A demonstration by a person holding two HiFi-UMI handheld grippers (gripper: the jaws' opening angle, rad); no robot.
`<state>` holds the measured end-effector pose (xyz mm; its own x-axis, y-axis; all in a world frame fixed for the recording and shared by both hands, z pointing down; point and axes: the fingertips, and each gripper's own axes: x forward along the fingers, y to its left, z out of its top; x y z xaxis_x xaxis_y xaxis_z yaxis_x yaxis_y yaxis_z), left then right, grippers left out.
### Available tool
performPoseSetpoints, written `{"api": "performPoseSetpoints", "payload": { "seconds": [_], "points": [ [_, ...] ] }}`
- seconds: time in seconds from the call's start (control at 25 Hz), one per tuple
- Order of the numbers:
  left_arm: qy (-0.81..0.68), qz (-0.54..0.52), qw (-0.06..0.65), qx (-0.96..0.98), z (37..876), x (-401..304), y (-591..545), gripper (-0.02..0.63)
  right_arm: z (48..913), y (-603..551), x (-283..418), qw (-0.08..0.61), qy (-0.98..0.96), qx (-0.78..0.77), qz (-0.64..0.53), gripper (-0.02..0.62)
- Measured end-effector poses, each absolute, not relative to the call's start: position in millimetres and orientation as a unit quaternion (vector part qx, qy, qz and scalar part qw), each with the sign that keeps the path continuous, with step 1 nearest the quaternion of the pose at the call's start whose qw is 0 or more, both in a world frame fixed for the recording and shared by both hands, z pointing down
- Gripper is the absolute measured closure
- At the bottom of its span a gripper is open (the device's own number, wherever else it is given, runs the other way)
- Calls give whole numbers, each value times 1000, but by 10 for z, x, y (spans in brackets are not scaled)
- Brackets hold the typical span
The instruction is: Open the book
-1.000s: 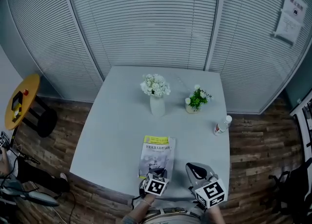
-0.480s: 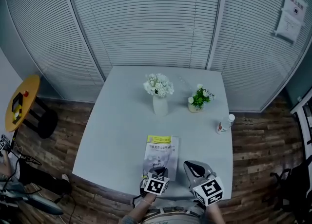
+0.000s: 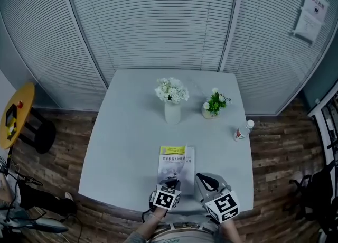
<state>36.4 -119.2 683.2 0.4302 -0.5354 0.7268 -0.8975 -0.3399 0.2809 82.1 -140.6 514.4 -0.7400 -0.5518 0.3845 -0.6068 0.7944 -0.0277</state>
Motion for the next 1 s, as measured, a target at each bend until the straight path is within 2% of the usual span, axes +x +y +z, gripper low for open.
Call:
{"api": "performPoseSetpoints", "payload": {
  "seconds": [0.28,1.0],
  "points": [
    [-451,244,370,775,6834,132,-1191,598,5141,-1477,688,183,-920,340,71,592],
    [-444,247,393,766,6993,-602,-1204,598,5197,-1582,212,186,-909,365,72,592]
  ]
}}
